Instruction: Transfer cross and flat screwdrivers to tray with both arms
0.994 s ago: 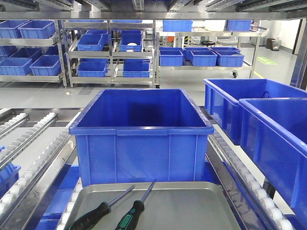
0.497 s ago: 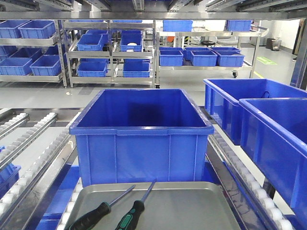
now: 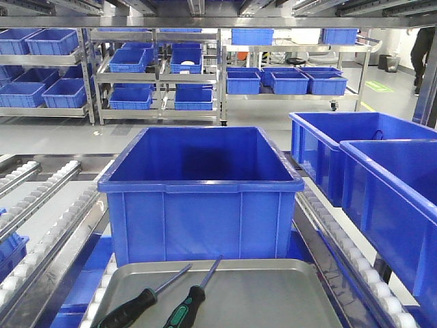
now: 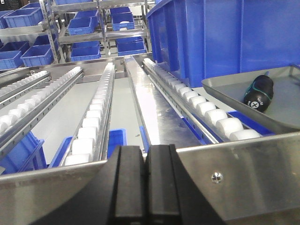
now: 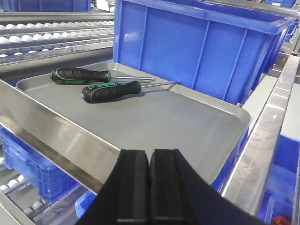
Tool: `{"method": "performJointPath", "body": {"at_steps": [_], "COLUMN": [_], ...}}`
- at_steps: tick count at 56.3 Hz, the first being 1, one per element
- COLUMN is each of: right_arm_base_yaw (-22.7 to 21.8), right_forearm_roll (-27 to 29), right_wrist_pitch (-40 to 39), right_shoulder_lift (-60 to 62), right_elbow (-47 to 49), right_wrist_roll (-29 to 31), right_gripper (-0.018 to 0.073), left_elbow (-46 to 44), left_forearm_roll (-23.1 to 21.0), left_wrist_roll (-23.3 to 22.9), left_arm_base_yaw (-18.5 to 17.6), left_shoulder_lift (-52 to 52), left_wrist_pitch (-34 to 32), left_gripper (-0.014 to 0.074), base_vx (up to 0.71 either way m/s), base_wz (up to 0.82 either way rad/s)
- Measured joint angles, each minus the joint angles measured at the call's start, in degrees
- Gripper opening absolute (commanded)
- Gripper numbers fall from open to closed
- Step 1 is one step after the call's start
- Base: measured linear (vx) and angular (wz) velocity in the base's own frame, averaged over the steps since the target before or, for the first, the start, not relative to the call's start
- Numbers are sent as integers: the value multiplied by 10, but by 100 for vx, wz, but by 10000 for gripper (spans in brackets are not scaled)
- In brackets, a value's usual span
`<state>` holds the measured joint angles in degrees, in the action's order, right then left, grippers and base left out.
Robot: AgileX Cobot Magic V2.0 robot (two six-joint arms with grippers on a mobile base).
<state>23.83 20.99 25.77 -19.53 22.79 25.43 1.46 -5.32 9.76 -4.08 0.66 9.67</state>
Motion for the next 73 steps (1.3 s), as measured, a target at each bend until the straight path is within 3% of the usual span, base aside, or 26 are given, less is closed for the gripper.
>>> {"method": "performJointPath", "body": {"at_steps": [55,59,68,73], "right_arm_base_yaw": [0,0,0,0], "right_forearm_roll": [-15,-39,-157,-217], "right_wrist_pitch": [-4,-33,-184,-238], "right_shoulder_lift": [1,8,55,81], "right_elbow": [-3,-17,-116,-174], "right_wrist_roll": [-6,-41,-213,-264], "right_gripper": [-9,-9,-9,-9], "left_elbow": [0,0,0,0], "left_forearm_roll": [1,1,1,1], "left_wrist_roll": [0,0,0,0], "left_arm_base_yaw": [0,0,0,0], "left_shoulder_lift": [0,0,0,0], "left_wrist_pitch": [4,4,4,4], "left_gripper": [0,0,0,1], "base_vx": [0,0,0,0], "base_wz": [0,0,0,0]}}
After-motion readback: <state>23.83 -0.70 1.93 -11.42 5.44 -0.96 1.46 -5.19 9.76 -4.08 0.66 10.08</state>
